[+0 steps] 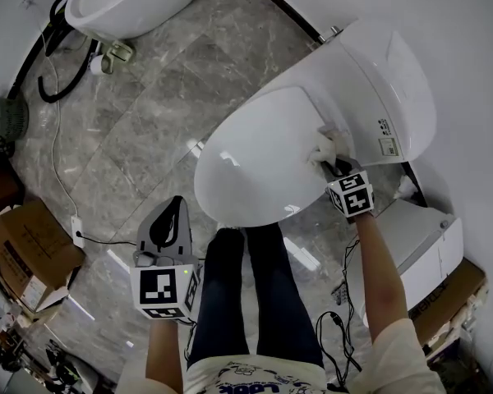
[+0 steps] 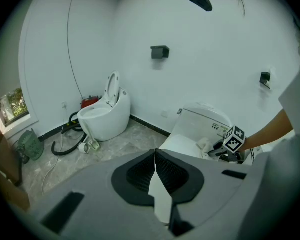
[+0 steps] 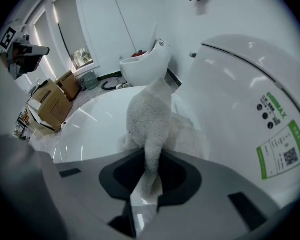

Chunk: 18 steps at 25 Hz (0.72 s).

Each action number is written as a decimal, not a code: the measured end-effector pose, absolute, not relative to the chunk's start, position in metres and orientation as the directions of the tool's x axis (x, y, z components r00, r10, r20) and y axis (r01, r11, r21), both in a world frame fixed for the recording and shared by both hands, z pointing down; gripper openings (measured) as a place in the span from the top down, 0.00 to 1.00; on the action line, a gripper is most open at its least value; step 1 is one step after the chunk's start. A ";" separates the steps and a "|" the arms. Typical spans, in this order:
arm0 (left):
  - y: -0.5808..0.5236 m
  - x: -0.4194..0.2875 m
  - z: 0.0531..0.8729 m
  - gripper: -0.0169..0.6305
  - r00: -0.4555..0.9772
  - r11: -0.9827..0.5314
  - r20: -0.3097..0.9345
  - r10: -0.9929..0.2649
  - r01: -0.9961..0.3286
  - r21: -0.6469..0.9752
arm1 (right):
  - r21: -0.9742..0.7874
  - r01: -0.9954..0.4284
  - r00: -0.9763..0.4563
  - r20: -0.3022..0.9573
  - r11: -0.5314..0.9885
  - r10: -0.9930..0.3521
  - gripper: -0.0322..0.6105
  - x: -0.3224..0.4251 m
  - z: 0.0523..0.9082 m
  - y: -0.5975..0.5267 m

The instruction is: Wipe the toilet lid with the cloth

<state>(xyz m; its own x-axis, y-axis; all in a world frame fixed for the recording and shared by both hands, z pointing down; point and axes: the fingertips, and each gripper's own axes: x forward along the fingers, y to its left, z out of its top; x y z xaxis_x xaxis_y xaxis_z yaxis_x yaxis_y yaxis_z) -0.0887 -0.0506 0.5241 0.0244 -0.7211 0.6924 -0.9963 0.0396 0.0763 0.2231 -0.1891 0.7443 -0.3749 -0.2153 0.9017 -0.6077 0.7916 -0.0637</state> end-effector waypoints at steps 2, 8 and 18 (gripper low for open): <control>-0.050 -0.089 0.523 0.96 0.033 0.030 0.691 -0.722 -0.996 0.079 | -0.058 -0.632 -0.358 0.906 0.772 -0.225 0.85 0.230 0.745 -0.184; -0.045 -0.092 0.522 0.96 0.056 0.003 0.686 -0.725 -0.996 0.084 | -0.037 -0.712 -0.306 0.915 0.701 -0.263 0.85 0.242 0.747 -0.170; -0.023 -0.100 0.523 0.96 0.082 -0.022 0.683 -0.726 -0.995 0.096 | 0.005 -0.786 -0.234 0.923 0.619 -0.304 0.85 0.242 0.751 -0.137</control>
